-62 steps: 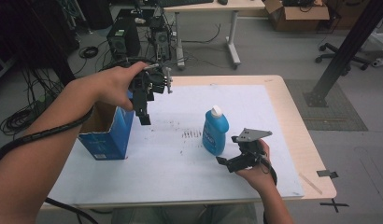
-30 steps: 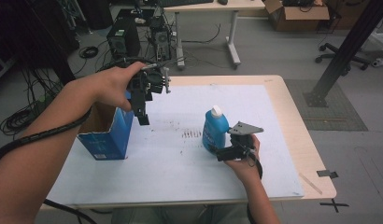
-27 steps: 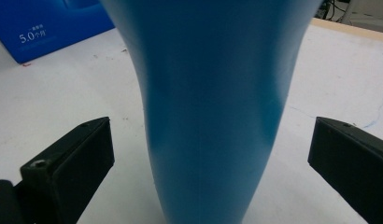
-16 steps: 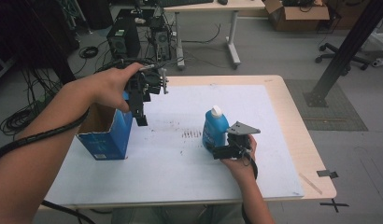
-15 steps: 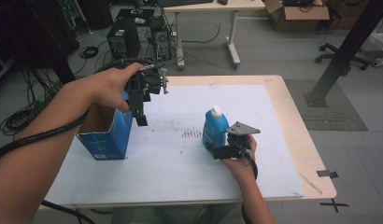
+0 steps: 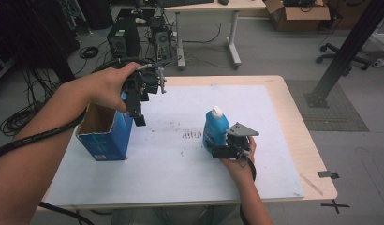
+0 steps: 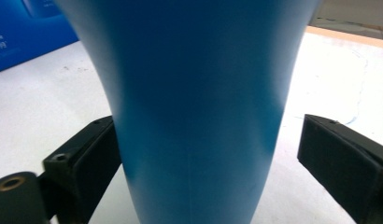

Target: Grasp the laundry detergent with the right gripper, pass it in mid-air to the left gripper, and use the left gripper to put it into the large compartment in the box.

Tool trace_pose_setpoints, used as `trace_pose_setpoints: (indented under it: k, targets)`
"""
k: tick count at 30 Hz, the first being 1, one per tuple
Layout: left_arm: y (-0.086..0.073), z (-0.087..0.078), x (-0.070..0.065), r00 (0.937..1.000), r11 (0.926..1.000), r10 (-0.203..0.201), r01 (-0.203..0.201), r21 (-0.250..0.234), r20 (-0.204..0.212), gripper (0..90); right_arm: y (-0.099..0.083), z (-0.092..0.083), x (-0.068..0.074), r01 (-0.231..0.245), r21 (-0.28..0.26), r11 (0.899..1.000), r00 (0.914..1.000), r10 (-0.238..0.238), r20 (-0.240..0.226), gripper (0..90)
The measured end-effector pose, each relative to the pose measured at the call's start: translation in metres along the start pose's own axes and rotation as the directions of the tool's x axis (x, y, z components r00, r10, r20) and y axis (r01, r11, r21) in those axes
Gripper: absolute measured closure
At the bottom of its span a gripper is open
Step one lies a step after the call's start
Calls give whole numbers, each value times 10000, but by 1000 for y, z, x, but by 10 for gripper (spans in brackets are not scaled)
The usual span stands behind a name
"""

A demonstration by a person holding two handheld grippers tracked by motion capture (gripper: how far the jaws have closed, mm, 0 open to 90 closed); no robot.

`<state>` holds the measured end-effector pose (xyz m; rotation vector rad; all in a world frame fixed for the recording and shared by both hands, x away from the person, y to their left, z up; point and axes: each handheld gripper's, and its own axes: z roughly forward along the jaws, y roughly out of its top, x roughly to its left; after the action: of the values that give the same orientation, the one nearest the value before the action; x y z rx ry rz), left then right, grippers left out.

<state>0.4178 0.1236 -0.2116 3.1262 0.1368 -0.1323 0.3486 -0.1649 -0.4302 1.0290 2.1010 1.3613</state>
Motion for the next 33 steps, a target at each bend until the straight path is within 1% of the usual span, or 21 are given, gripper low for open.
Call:
trace_pose_setpoints:
  k: [2,3,4,10,12,14,19,24,28,33]
  targets:
    - [0,-1,0,10000,10000,-8,8,-16,-10,1,0,0,1,66,-16,10000,9999,-65,76,87]
    - [-1,-1,0,10000,10000,-41,41,-10,-38,1,0,0,1,25,-38,10000,10000,-25,42,94]
    - [-1,-1,0,10000,10000,-67,67,-11,-39,1,0,0,1,35,-93,10000,9999,-34,106,94]
    - [-1,0,0,10000,10000,-42,42,-3,-21,2,0,-1,1,-37,-199,9998,9997,42,231,117]
    - [-1,0,0,10000,10000,-46,46,-28,-40,1,0,-1,2,-32,-273,9996,9997,39,227,139]
    - [-1,0,0,10000,10000,-42,42,-7,-40,1,-1,-1,3,-56,-330,9994,9999,60,123,154]
    - [0,0,-1,10000,10000,-61,61,-10,-46,1,-1,-1,4,-23,-350,9994,10000,23,14,185]
    - [-1,1,0,10000,10000,-51,51,-4,-40,1,0,0,4,-64,-356,9993,10000,64,4,194]
    - [-2,2,0,10000,10000,-67,67,14,-51,1,-1,1,4,-84,-392,9992,10000,83,-17,226]
    - [-2,2,0,9999,9999,-105,105,13,-46,1,-2,2,5,-145,-425,9990,9999,143,-64,242]
